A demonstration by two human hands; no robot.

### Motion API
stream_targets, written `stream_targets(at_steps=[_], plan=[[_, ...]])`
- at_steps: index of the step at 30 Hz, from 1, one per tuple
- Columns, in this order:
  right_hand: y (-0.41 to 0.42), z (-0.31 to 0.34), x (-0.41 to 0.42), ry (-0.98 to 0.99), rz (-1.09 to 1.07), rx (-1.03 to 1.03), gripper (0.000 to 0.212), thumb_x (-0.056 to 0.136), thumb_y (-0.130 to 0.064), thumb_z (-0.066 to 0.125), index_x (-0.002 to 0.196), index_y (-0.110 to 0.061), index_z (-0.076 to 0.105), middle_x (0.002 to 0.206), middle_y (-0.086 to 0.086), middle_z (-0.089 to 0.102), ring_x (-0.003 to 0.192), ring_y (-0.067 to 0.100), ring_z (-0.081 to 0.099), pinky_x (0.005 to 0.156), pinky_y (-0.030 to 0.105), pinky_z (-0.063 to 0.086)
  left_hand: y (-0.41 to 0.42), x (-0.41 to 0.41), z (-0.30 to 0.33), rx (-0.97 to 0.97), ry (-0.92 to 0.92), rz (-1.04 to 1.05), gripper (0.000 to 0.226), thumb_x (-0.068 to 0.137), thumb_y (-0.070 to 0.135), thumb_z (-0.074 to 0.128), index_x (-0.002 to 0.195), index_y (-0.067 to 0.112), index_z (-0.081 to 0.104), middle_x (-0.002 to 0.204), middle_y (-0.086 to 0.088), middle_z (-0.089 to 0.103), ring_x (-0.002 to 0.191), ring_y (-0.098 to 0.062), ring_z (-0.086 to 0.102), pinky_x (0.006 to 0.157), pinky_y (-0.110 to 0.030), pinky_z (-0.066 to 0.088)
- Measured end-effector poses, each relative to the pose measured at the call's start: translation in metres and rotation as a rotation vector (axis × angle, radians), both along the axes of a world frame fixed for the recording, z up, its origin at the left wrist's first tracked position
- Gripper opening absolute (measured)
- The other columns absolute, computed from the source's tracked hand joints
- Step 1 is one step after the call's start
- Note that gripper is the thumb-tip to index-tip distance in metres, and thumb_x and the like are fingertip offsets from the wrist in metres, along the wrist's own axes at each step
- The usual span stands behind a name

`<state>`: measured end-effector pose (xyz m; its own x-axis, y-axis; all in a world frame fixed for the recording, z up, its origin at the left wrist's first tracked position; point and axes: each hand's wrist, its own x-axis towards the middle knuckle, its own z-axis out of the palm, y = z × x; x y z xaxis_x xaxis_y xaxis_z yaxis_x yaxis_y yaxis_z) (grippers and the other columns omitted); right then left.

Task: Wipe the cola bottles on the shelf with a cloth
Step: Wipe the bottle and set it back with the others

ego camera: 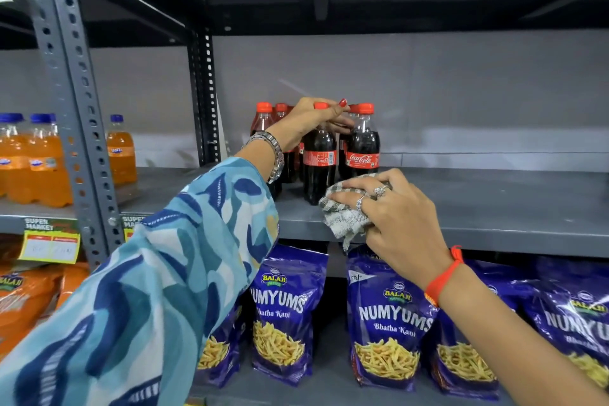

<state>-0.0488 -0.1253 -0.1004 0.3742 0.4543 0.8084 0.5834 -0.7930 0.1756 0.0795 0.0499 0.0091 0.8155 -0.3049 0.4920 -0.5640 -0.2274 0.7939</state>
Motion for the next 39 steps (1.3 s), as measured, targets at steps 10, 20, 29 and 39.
stream_targets(at_steps=[10,20,29,39], plan=[[-0.002,-0.001,-0.002,0.002,0.003,0.017,0.047,0.07,-0.01,0.049,0.107,-0.028,0.071,0.109,-0.01,0.069,0.093,0.025,0.056,0.065,0.035,0.053,0.016,-0.01,0.006,0.069,0.065,-0.05,0.027,0.094,0.027,0.047,0.115,0.014,0.058,0.096,0.005,0.074,0.092,-0.013,0.071,0.079,-0.016,0.047],[0.001,-0.006,-0.006,-0.024,0.015,0.01,0.047,0.07,-0.015,0.043,0.107,-0.028,0.07,0.107,-0.009,0.069,0.092,0.024,0.058,0.062,0.035,0.053,0.011,-0.022,0.008,-0.02,0.071,0.013,0.042,0.082,0.002,0.062,0.123,0.0,0.053,0.109,-0.011,0.066,0.077,-0.007,0.071,0.066,-0.013,0.053],[0.004,-0.005,-0.012,-0.038,0.017,0.022,0.046,0.065,-0.009,0.058,0.105,-0.026,0.071,0.106,-0.008,0.07,0.092,0.025,0.059,0.063,0.037,0.054,0.008,-0.032,0.013,-0.127,0.059,0.076,0.028,0.08,0.015,0.068,0.107,0.011,0.061,0.093,-0.002,0.072,0.083,-0.009,0.069,0.077,-0.02,0.054],[0.006,-0.003,-0.021,-0.026,0.022,0.033,0.055,0.06,0.003,0.069,0.107,-0.027,0.07,0.107,-0.01,0.069,0.092,0.024,0.059,0.062,0.037,0.054,0.024,-0.061,0.046,-0.215,-0.445,0.446,0.023,0.087,0.017,0.061,0.104,0.002,0.065,0.099,-0.011,0.069,0.095,-0.018,0.064,0.088,-0.021,0.05]])
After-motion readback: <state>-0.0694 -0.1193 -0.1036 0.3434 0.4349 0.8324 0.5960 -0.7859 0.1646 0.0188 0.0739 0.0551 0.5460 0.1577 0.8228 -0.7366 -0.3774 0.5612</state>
